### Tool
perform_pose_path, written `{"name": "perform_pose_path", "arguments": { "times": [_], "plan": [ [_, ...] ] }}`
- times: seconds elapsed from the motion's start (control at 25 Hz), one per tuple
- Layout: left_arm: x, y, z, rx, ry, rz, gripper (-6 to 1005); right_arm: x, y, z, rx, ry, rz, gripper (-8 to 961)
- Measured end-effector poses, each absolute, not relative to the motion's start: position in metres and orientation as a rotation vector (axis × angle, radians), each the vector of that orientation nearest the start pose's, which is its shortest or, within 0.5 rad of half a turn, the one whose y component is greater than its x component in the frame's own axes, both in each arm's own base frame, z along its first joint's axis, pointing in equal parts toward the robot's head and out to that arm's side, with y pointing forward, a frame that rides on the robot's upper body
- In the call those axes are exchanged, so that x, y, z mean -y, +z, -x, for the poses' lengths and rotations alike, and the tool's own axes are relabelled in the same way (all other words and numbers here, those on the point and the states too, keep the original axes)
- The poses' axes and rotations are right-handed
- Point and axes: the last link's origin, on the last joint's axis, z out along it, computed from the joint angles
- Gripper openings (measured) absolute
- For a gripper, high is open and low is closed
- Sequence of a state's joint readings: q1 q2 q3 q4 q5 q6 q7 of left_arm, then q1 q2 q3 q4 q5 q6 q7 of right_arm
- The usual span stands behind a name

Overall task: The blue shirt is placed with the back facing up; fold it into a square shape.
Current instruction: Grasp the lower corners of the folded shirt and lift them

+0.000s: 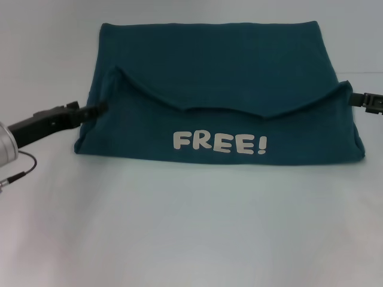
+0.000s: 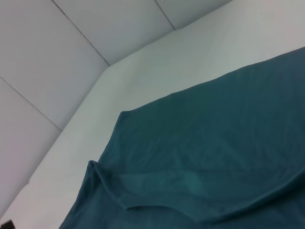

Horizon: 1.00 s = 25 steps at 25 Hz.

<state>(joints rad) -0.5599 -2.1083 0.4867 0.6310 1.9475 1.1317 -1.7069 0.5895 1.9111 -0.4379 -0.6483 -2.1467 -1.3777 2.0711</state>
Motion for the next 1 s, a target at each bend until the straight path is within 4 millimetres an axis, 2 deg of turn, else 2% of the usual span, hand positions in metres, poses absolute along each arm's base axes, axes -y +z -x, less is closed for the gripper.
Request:
{"name": "perform_pose_path", "arguments": {
  "times": [0.44, 1.0],
  "plan": [
    [-0.381, 0.003, 0.318, 1.1, -0.523, 2.071, 903, -0.382, 0.098, -0.318, -1.472, 0.707, 2.067, 833],
    [-0.383, -0.015, 0.316, 0.991, -0.373, 2.128, 903, -0.381, 0.096, -0.321, -1.491, 0.708, 2.042, 829]
  ]
}}
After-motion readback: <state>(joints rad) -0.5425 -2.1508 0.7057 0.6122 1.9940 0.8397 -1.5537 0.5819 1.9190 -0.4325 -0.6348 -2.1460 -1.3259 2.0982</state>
